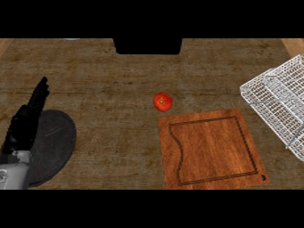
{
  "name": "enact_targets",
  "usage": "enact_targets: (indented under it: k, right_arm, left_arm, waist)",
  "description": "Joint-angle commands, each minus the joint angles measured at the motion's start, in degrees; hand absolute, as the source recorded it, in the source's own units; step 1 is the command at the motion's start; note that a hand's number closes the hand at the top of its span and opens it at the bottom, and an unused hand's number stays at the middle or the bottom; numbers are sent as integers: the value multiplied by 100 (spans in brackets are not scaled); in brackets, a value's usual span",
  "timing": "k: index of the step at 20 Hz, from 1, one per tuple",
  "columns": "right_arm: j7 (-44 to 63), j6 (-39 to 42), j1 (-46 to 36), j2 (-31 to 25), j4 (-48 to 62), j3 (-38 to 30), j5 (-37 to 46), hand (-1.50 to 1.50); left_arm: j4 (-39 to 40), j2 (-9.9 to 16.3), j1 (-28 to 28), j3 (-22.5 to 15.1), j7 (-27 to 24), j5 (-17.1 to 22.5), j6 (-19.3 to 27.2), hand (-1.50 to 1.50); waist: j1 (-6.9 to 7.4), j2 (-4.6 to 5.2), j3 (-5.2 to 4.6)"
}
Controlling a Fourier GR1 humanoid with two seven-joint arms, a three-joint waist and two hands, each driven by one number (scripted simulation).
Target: Pick the can from the cutting board and place it in the tiered basket
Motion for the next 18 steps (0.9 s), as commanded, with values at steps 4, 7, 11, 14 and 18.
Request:
enact_targets:
  k: [4, 7, 11, 14, 18]
  right_arm:
    - [-5, -908, 684, 129, -903, -96, -172, -150]
    - [32, -1072, 916, 96, -1532, -38, -91, -150]
    - [449, -543, 1047, -48, -2403, 40, 128, -150]
    - [1198, -122, 1163, 343, -3376, 60, 403, -150]
    - [1429, 520, 1432, 735, -4644, -284, 35, -150]
  left_arm:
    - [-173, -131, 44, -95, 124, -91, 70, 0]
    - [-305, 67, 317, 129, -52, 117, -137, 0]
    - [-21, -45, -148, 57, 217, -40, -1, 0]
    - [-213, -160, 176, -32, 106, -81, 53, 0]
    - [-196, 119, 55, 214, 180, 89, -141, 0]
  waist:
    - [-43, 27, 85]
    - [-28, 16, 84]
    - [-91, 18, 81]
    - [-106, -7, 78]
    - [-181, -45, 77]
